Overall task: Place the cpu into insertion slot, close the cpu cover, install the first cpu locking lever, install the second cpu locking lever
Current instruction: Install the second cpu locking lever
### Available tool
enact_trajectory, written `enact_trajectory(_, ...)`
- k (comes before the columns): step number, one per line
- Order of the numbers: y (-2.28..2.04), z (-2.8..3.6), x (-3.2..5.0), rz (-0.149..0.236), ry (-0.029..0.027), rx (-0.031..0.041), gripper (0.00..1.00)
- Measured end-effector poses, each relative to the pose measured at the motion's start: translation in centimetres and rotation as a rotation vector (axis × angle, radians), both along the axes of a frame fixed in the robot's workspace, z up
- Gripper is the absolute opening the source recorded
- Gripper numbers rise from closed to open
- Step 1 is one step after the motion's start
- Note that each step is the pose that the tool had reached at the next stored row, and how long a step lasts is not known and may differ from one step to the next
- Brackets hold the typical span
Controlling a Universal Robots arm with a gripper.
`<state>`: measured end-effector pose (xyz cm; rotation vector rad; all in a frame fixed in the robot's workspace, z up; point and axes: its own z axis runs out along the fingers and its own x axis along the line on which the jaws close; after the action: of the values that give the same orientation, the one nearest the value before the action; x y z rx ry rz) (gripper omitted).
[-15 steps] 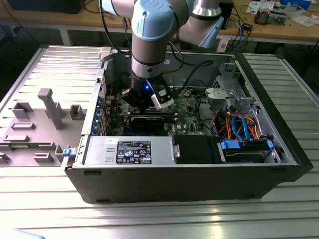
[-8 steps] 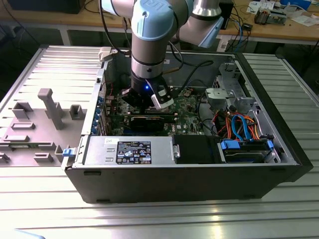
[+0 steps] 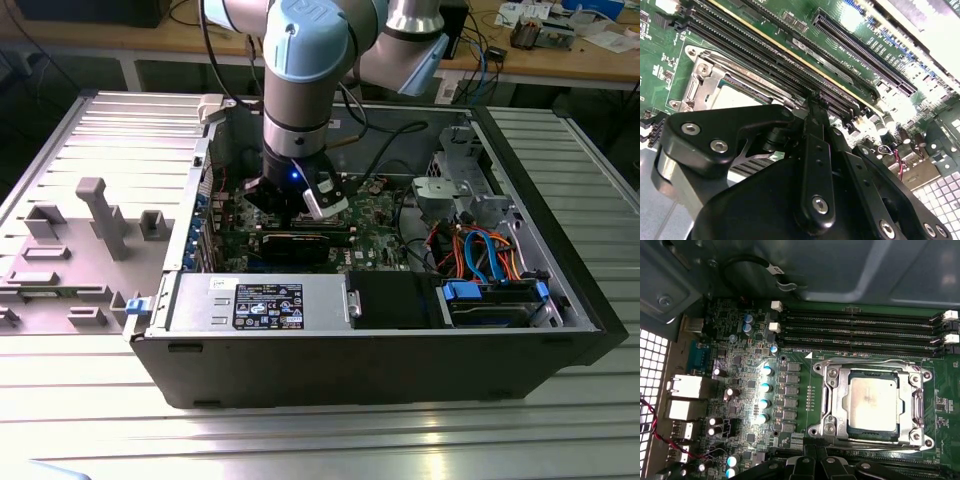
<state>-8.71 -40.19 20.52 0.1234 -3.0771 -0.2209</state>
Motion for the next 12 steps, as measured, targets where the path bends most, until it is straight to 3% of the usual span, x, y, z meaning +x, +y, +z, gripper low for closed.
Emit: enact_trajectory(12,0.26,-0.1,-0.01,0.0,0.0,0.0074,0.11)
